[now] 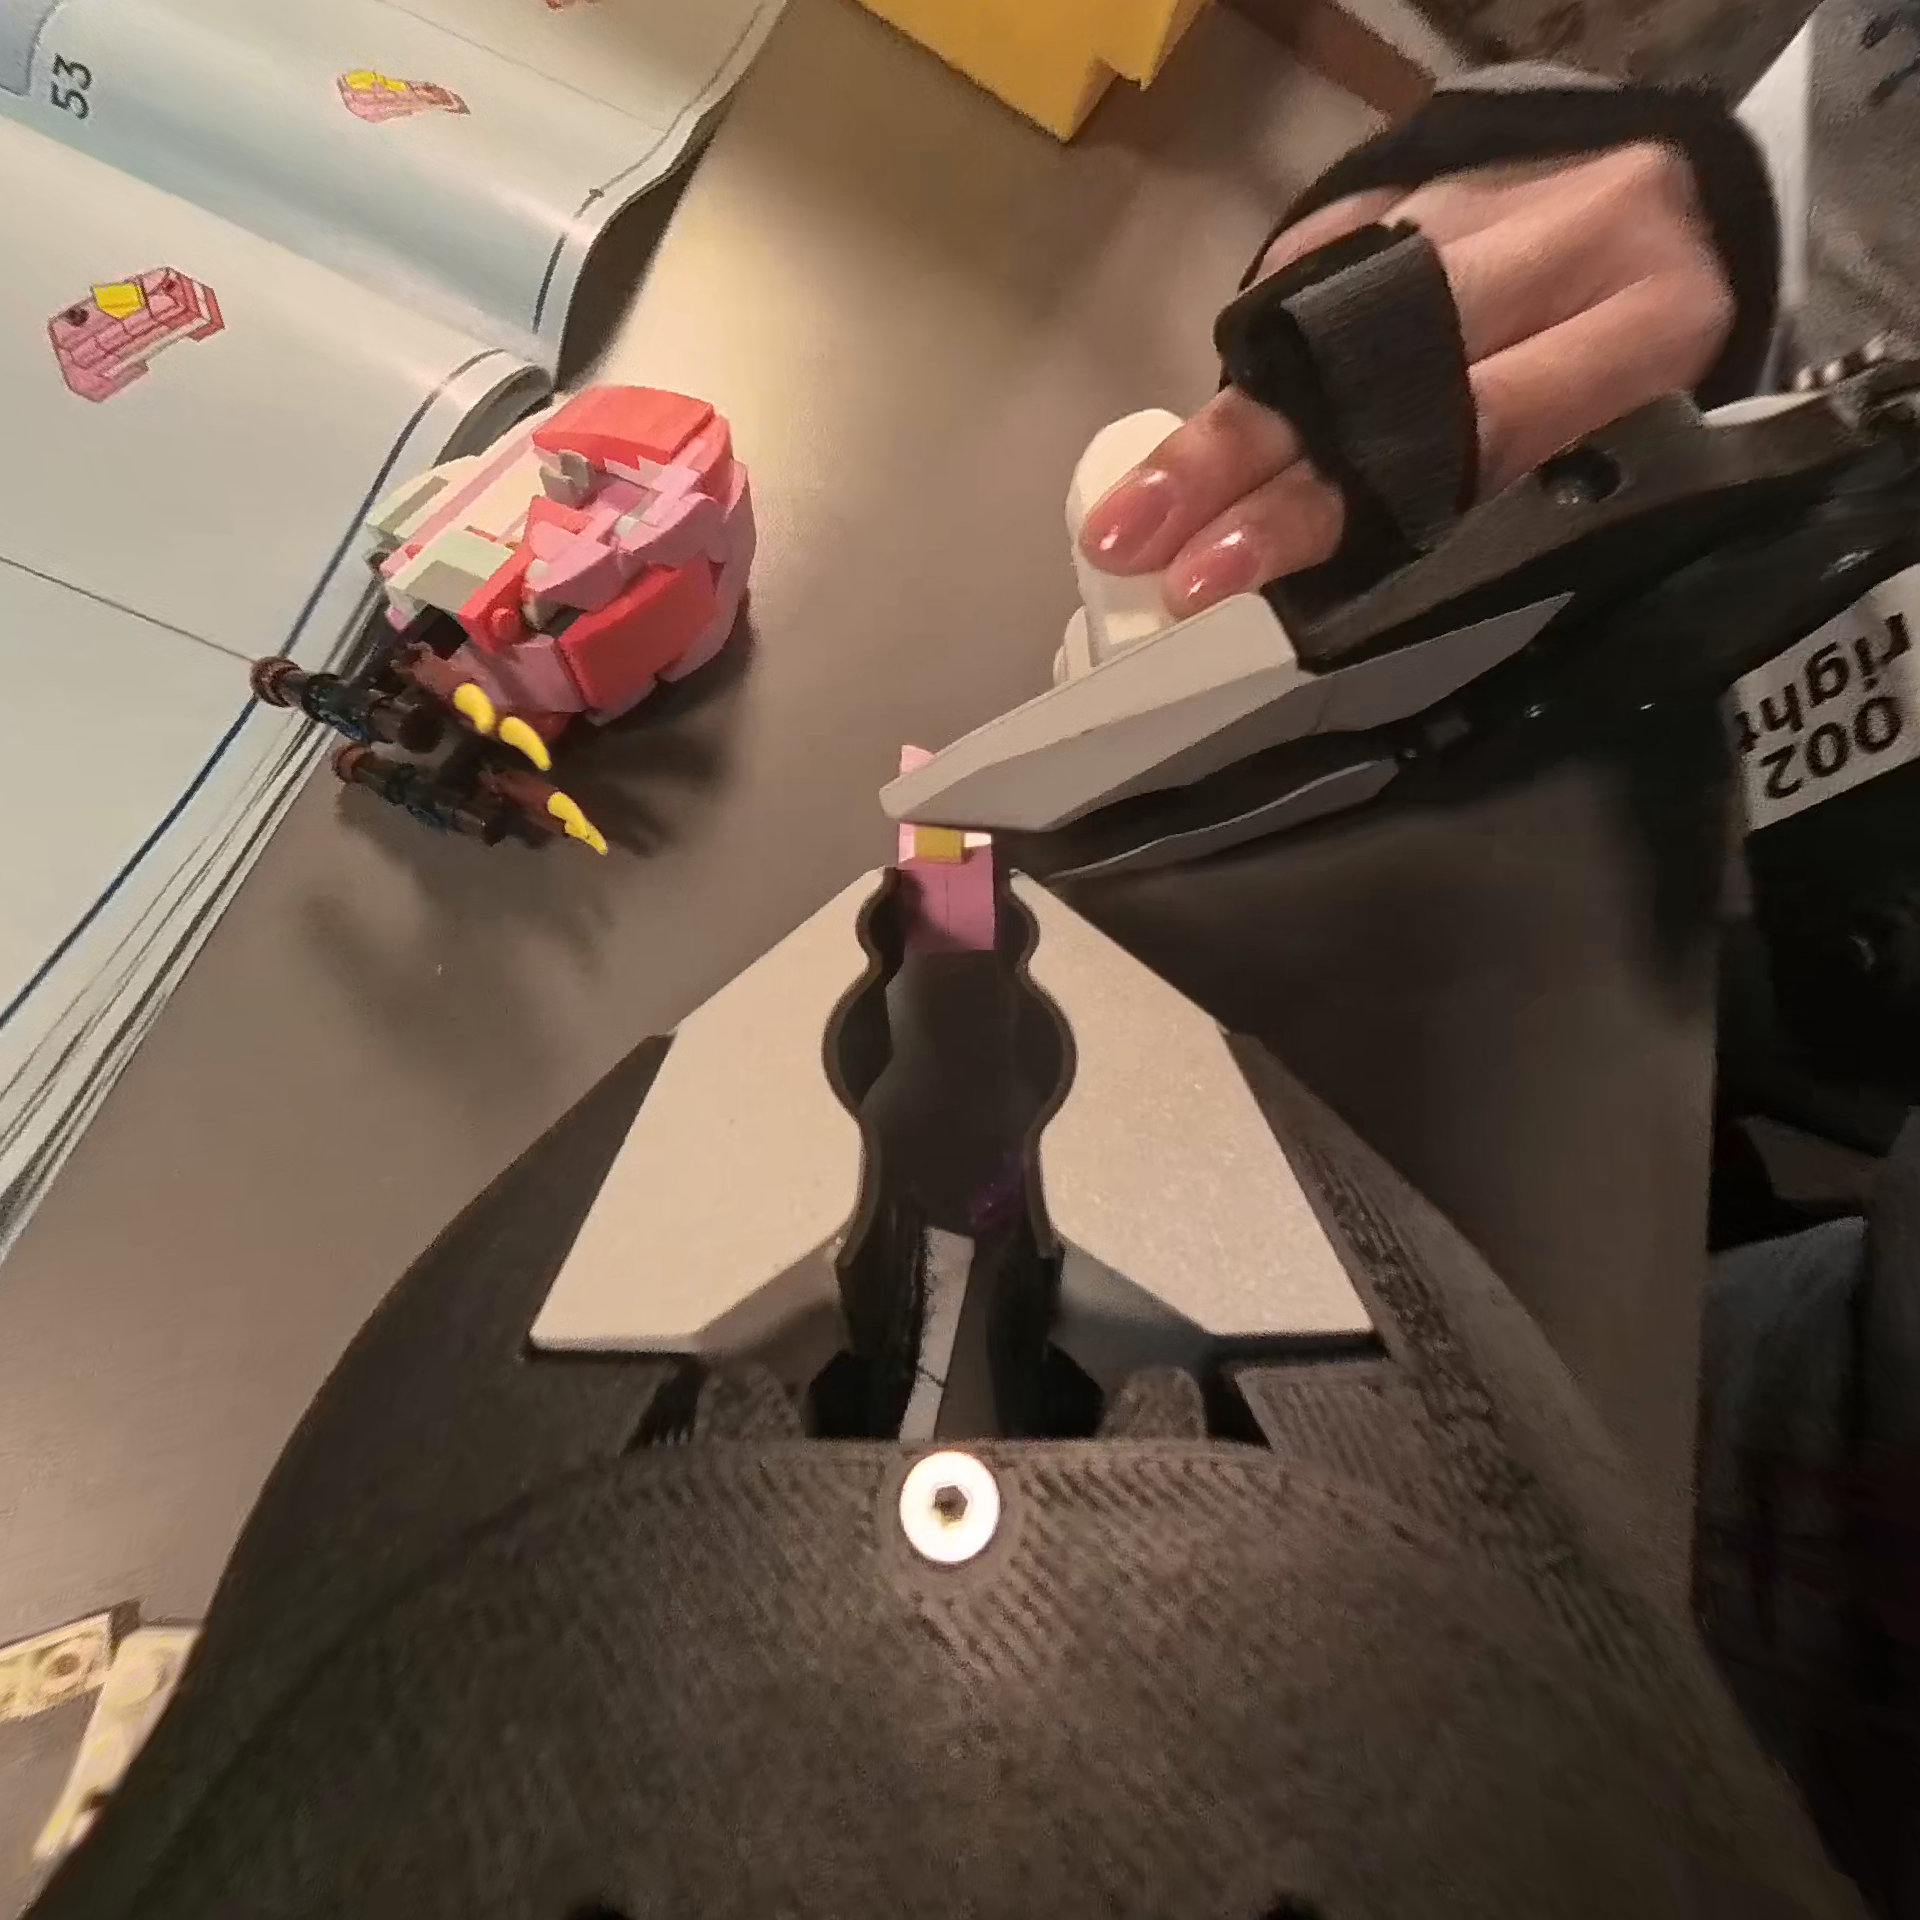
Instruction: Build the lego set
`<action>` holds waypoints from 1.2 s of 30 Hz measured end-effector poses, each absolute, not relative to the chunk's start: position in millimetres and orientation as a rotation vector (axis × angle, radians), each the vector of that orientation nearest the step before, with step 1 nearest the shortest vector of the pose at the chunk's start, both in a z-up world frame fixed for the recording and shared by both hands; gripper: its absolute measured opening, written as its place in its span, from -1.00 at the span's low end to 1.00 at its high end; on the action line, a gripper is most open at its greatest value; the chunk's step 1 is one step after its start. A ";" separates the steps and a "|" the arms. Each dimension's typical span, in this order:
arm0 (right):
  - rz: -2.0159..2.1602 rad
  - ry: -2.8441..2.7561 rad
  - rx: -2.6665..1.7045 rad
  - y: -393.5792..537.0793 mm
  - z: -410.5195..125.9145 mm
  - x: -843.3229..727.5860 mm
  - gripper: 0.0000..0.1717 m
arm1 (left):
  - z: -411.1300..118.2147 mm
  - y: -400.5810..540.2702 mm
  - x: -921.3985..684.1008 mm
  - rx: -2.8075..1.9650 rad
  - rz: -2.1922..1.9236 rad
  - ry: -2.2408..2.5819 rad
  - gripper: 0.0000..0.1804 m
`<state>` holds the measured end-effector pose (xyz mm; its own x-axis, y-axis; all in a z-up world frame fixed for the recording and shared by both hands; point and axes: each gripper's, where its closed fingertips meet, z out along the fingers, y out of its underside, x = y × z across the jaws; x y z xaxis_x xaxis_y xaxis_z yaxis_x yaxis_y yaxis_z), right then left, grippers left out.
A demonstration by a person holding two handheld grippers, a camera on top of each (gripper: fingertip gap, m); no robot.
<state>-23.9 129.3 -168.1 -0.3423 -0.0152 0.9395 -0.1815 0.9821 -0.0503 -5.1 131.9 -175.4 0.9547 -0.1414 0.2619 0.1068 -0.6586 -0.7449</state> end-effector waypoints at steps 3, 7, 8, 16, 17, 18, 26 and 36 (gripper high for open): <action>0.164 -1.914 0.152 130.4 -167.2 -23.3 -0.77 | -175.5 132.9 -4.5 -2.261 -0.334 0.046 -0.83; 0.089 -1.869 0.221 129.9 -161.5 -23.5 -0.80 | -170.1 133.4 -4.2 -2.235 -0.366 0.026 -0.83; 0.058 -1.861 0.246 129.2 -162.2 -23.8 -0.80 | -171.1 132.7 -4.6 -2.244 -0.366 0.023 -0.83; 0.191 -1.853 0.088 130.5 -156.5 -29.1 -0.76 | -166.8 132.9 -9.4 -2.201 -0.447 -0.041 -0.83; 0.261 -1.839 0.026 130.4 -149.7 -30.0 -0.61 | -161.5 133.0 -10.8 -2.167 -0.482 -0.061 -0.83; 0.340 -1.839 -0.030 129.4 -143.5 -29.0 -0.46 | -156.3 133.2 -11.3 -2.133 -0.525 -0.082 -0.83; 0.465 -1.860 -0.107 137.2 -137.8 -24.1 -0.31 | -150.8 132.7 -9.1 -2.080 -0.645 -0.114 -0.82; 0.696 -1.670 -0.143 156.1 -98.7 -13.6 -0.11 | -115.2 132.4 -3.2 -1.856 -0.483 0.163 -0.82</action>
